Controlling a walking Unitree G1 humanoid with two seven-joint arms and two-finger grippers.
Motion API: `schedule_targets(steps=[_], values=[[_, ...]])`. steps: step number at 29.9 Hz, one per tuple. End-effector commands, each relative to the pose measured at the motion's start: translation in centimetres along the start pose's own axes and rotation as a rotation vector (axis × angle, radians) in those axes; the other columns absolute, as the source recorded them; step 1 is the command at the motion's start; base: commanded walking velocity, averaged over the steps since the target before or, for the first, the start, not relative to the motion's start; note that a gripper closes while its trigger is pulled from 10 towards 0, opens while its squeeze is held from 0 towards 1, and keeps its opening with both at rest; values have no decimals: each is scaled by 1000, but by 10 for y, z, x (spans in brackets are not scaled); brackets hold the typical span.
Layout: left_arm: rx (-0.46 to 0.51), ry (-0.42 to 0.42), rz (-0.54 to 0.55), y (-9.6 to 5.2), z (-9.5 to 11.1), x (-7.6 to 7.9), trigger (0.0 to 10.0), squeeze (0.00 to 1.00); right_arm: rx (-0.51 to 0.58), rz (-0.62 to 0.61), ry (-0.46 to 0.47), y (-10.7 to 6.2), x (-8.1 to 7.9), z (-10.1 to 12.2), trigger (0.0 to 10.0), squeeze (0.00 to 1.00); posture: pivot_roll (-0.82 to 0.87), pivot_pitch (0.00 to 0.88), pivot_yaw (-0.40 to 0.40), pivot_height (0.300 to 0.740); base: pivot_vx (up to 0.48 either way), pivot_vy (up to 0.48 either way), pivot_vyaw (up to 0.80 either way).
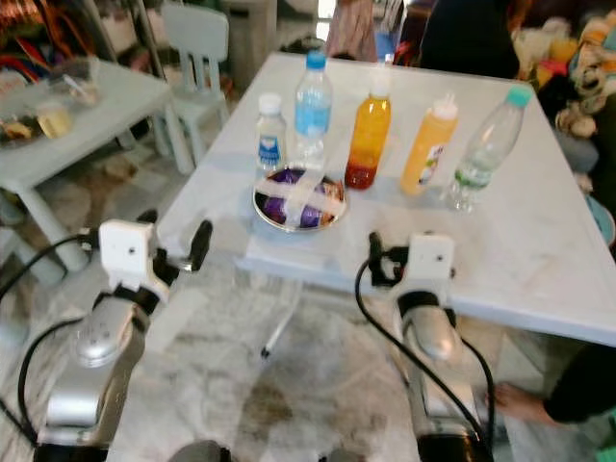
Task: Restocking fridge
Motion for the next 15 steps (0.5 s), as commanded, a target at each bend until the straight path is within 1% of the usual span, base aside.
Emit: schedule_targets(steps=[1,2,3,4,5,7,8,10,12,13,15], values=[[-22,7,51,-4,-6,-13,10000,0,15,37,20,-2,-10,2,10000,0,54,40,-25,740,0,428,0],[-27,25,80,-4,-8,-18,10000,0,6,38,25,-11,-6,0,10000,0,54,28,-16,740,0,0,0],[-27,32,105,-4,-9,-22,10000,0,0,39,22,-15,-3,-2,10000,0,54,23,-14,740,0,0,0],[-27,32,105,-4,-9,-22,10000,0,0,39,22,-15,-3,-2,10000,0,54,23,-14,740,0,0,0],[-28,63,101,-3,-9,-23,10000,0,5,44,15,-17,-2,-2,10000,0,57,14,-12,740,0,0,0],[-21,68,94,-1,-6,-23,10000,0,10,41,20,-18,1,0,10000,0,59,10,-8,740,0,0,0],[-17,67,94,1,-4,-23,10000,0,17,49,0,-17,1,2,10000,0,53,4,-8,740,0,0,0],[-15,67,95,2,-4,-23,10000,0,19,52,-7,-16,1,3,10000,0,53,4,-8,740,0,0,0],[-12,69,81,3,-3,-22,10000,0,8,48,9,-14,0,1,10000,0,45,0,1,740,0,0,-481],[-2,70,55,4,-2,-19,10000,0,13,63,10,-11,-6,1,10000,0,45,0,2,740,0,262,-800],[11,85,37,5,0,-16,10000,0,25,78,6,-8,-10,4,10000,0,40,0,-1,740,0,266,-800]])
Point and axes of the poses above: a point about 5 cm out from each wrist's last joint towards the gripper, its own y axis pointing out of the wrist towards the gripper, its own z axis along the axis of the wrist's last joint, x = y × z, the point moved 1 cm from there along y, pointing out of the wrist towards the gripper, and after that the axes turned 4 degrees about y, right-handed, at the moved point
